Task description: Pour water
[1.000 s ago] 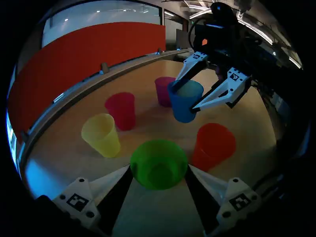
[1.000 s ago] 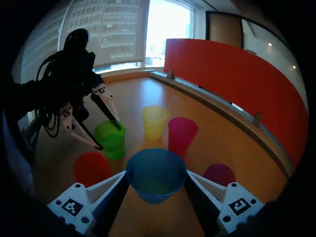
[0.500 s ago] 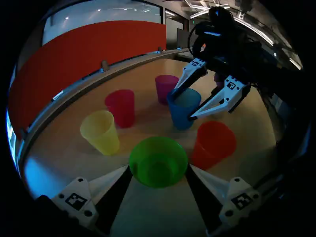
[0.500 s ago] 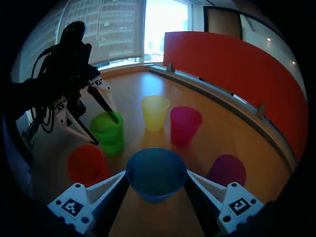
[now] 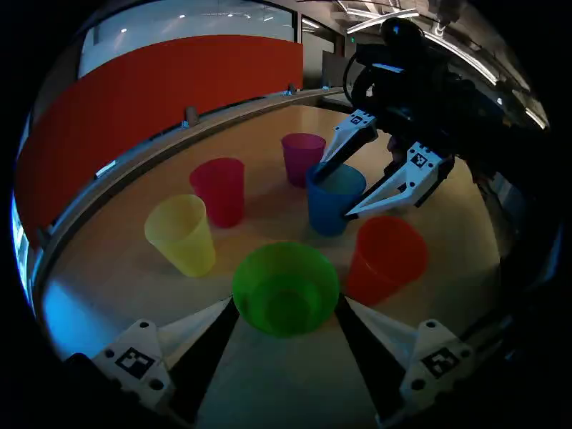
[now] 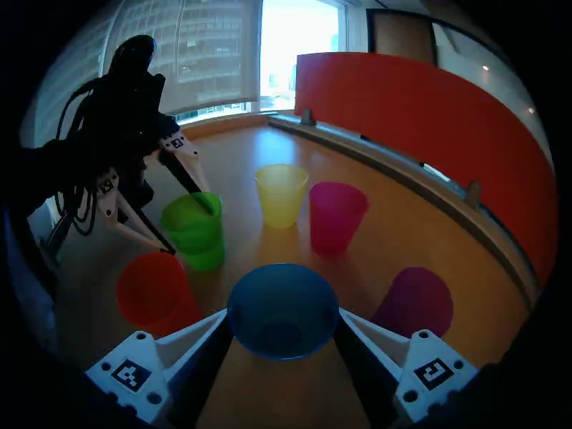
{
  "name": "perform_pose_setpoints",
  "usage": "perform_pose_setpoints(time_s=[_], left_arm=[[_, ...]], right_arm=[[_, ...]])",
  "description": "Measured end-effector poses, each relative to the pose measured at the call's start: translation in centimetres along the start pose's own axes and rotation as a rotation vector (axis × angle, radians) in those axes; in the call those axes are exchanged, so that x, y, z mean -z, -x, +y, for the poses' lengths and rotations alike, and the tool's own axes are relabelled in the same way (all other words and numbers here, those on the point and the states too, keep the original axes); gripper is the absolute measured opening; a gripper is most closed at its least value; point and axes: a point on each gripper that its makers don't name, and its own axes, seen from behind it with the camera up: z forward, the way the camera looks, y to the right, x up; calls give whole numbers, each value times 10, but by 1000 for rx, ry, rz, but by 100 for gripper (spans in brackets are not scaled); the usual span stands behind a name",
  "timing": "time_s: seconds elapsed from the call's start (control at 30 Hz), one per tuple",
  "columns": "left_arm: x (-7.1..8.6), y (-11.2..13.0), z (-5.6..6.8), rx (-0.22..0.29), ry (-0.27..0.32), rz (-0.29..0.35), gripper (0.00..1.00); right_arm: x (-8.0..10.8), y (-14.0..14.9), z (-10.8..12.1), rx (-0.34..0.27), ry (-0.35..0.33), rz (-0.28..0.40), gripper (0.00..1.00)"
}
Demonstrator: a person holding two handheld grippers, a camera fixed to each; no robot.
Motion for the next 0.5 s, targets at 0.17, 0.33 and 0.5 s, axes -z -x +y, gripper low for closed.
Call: perform_pose_setpoints(time_s=[0.17, 0.33, 0.5], left_arm=[[1, 1, 1, 7, 1, -3, 96], [3, 5, -1, 12, -8, -11, 96], [8, 10, -2, 13, -21, -15, 96]], right_arm=[[1, 6, -1, -7, 4, -18, 95], [5, 12, -1, -11, 10, -31, 97], [14, 20, -1, -13, 25, -40, 97]])
